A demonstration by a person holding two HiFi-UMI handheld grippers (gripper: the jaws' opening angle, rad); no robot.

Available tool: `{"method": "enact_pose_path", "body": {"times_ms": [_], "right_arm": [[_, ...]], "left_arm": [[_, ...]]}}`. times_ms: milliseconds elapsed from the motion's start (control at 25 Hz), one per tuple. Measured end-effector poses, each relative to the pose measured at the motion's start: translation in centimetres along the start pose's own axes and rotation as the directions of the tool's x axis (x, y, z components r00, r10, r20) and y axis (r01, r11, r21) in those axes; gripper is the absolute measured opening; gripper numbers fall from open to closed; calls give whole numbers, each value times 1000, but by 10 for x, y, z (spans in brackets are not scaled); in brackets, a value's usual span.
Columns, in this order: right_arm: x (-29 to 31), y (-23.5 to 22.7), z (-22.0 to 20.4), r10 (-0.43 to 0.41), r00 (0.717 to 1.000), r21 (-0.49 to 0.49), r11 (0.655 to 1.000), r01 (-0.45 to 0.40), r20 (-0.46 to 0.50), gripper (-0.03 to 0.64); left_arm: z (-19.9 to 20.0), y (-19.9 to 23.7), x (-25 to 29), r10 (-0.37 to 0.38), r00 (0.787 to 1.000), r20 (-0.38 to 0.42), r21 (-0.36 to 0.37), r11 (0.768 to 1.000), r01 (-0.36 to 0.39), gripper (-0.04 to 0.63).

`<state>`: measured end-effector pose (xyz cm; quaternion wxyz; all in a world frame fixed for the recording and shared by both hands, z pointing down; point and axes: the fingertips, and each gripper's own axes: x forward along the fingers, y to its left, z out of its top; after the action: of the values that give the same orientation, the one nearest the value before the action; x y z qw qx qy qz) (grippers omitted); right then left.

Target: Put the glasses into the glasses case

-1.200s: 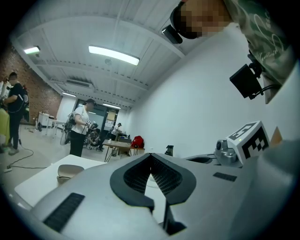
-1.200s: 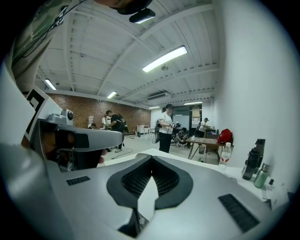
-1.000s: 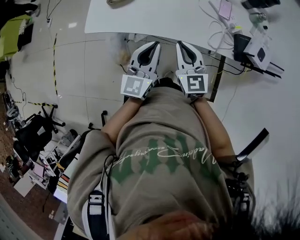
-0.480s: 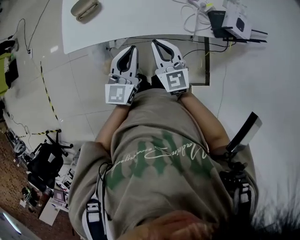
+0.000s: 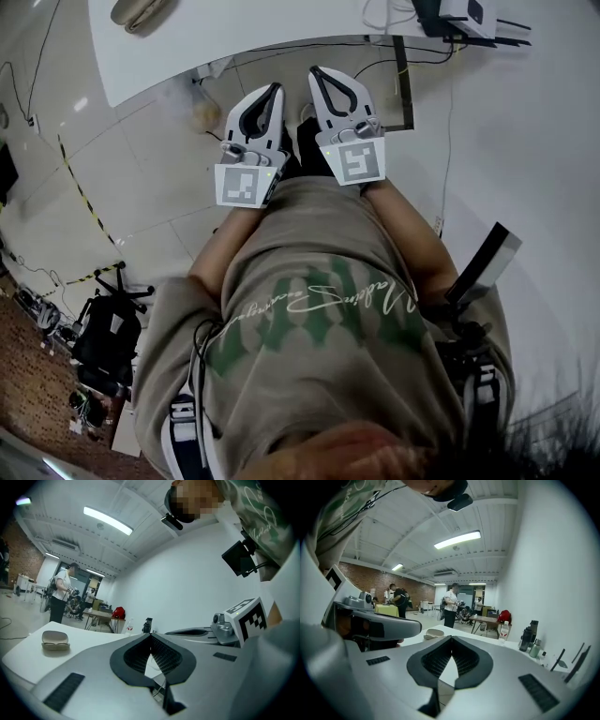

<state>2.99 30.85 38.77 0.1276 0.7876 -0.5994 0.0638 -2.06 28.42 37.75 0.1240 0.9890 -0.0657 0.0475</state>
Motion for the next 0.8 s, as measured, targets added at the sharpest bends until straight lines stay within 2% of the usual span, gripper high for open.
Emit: {"method": "enact_pose_path", "body": {"times_ms": [120, 280, 520, 640, 800], "right_arm": [[-6, 8, 7, -36, 998, 58, 998, 34, 45, 11], [-23, 23, 9, -28, 998, 106, 994, 22, 57, 11], [-63, 15, 21, 17, 990, 87, 996, -29, 142, 11], [-83, 10, 23, 39, 988, 80, 995, -51, 147, 11], [-112, -2, 16, 38, 990, 91, 995, -51, 138, 11]], "left_arm": [[7, 2, -5, -14, 1000, 23, 3, 1000, 14, 6], [14, -2, -18, 15, 999, 41, 36, 999, -17, 6], [20, -33, -27, 101, 991, 90, 53, 993, -106, 6], [15, -58, -34, 107, 989, 104, 68, 991, -115, 6], [11, -88, -45, 152, 981, 116, 78, 984, -162, 6]]}}
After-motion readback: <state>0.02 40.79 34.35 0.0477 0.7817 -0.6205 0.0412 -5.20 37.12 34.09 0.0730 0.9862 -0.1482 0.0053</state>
